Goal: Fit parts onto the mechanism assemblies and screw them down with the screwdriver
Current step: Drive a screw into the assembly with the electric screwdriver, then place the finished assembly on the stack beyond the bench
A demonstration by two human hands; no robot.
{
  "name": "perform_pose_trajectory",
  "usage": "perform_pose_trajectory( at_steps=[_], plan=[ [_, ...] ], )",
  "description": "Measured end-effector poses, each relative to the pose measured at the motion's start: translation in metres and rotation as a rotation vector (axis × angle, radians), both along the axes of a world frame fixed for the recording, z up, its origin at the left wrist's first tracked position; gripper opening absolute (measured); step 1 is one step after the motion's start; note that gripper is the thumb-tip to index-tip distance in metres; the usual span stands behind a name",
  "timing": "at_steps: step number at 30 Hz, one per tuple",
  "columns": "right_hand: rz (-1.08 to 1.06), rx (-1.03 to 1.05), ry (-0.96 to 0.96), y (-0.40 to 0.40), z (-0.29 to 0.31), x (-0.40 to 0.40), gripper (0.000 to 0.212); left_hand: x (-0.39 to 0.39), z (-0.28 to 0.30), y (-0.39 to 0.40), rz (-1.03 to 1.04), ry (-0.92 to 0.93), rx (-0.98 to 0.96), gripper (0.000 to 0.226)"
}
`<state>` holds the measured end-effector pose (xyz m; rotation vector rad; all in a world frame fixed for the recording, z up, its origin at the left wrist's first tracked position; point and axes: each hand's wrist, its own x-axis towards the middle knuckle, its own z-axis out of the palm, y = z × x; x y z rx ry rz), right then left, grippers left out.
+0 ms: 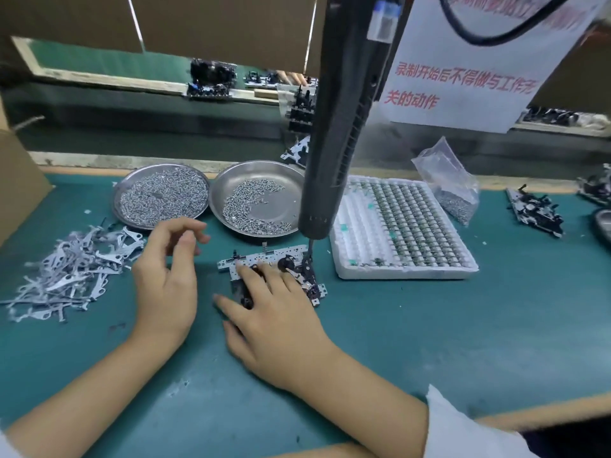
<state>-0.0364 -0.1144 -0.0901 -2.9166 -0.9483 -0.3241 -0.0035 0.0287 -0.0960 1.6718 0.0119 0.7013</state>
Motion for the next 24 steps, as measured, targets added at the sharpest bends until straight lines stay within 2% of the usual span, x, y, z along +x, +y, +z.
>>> perform_pose_trajectory(
  at_steps=[5, 9, 12, 15, 16, 17, 18, 19, 20, 21, 24],
  plan=[
    [0.069, -0.010, 0.006, -0.029, 0.004, -0.037, 0.030, 0.001, -0.004, 0.003, -0.012, 0.001, 0.001, 0.021],
    [0.043, -0.004, -0.037, -0.068, 0.002, -0.066, 0.026, 0.002, -0.007, 0.004, -0.035, 0.017, 0.027, 0.020],
    [-0.043, 0.028, -0.122, -0.111, 0.001, -0.078, 0.033, 0.003, -0.008, 0.003, -0.053, 0.022, 0.053, 0.017],
    [-0.289, -0.003, -0.199, -0.169, 0.003, -0.073, 0.056, 0.003, -0.007, 0.003, -0.067, 0.030, 0.079, 0.015],
    [-0.402, -0.025, -0.219, -0.189, 0.004, -0.068, 0.050, 0.003, -0.007, 0.002, -0.069, 0.037, 0.091, 0.016],
    [-0.517, -0.067, -0.249, -0.209, 0.003, -0.063, 0.027, 0.002, -0.007, 0.002, -0.070, 0.043, 0.108, 0.017],
    [-0.638, -0.089, -0.250, -0.223, 0.006, -0.058, 0.022, 0.002, -0.007, 0.002, -0.071, 0.048, 0.128, 0.017],
    [-0.693, -0.092, -0.222, -0.233, 0.007, -0.051, 0.046, 0.001, -0.007, 0.002, -0.075, 0.050, 0.148, 0.017],
    [-0.693, -0.057, -0.170, -0.237, 0.007, -0.046, 0.057, 0.001, -0.006, 0.000, -0.075, 0.051, 0.171, 0.016],
    [-0.649, 0.005, -0.169, -0.233, 0.008, -0.042, 0.056, -0.001, -0.006, -0.001, -0.074, 0.051, 0.194, 0.016],
    [-0.417, 0.212, -0.184, -0.193, 0.003, -0.032, 0.034, -0.003, -0.004, -0.006, -0.078, 0.041, 0.249, 0.017]
  ],
)
